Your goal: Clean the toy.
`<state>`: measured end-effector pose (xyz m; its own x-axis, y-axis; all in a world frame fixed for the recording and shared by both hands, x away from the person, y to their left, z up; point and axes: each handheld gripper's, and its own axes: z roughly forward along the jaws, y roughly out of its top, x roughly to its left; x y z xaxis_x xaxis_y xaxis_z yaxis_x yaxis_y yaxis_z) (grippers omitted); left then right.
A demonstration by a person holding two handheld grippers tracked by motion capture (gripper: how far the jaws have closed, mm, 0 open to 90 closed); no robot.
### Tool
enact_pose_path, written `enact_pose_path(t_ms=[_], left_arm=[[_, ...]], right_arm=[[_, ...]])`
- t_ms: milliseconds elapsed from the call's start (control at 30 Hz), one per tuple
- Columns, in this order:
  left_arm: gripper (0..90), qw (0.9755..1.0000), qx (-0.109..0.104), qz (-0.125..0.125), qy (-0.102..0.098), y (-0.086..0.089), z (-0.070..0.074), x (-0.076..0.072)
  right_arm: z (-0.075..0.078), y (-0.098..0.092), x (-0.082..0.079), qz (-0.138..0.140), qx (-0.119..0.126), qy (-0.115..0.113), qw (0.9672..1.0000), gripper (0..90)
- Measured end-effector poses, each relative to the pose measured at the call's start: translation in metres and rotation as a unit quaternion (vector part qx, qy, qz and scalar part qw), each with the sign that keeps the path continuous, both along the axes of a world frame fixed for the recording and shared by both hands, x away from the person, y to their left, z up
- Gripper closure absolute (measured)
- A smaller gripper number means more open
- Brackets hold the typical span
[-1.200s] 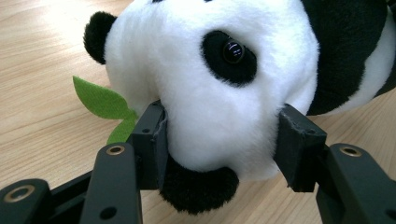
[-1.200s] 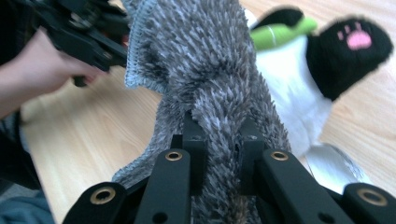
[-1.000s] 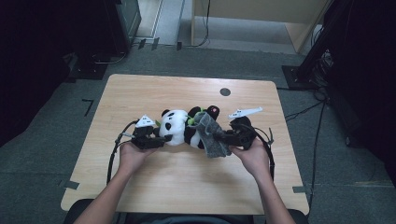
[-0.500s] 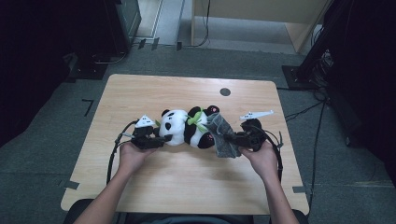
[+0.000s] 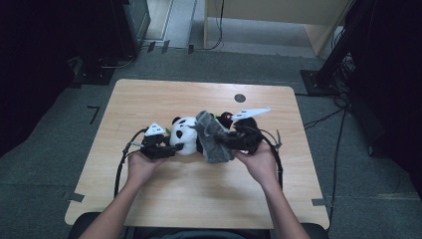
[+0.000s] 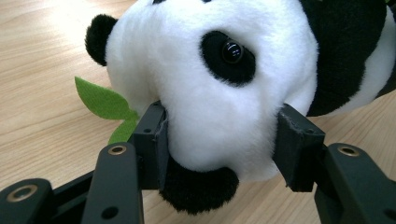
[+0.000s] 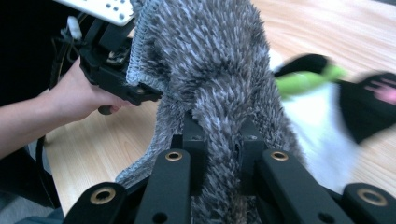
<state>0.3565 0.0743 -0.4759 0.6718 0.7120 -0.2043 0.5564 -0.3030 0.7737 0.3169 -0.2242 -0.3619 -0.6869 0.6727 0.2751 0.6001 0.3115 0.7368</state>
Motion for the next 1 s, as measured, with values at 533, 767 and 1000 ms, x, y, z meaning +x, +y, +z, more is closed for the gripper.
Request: enact_pose_path(t_ms=[533,767,1000], left_arm=[[45.9,1.0000,0.003,0.003,0.008,-0.002,0.002,-0.003],[46.1,0.9999,0.001,0.001,0.013,-0.001,0.001,-0.001],[46.4,0.9999,-0.002,-0.002,0.016,-0.001,0.001,0.000]], right_arm=[[-0.071,0.096,0.015,0.010,-0.040,-0.004,0.9991,79.9],[-0.086,0.088,0.010,0.002,-0.064,-0.025,0.9976,79.9],[-0.094,0.072,0.003,0.011,-0.086,-0.026,0.9959,80.1]])
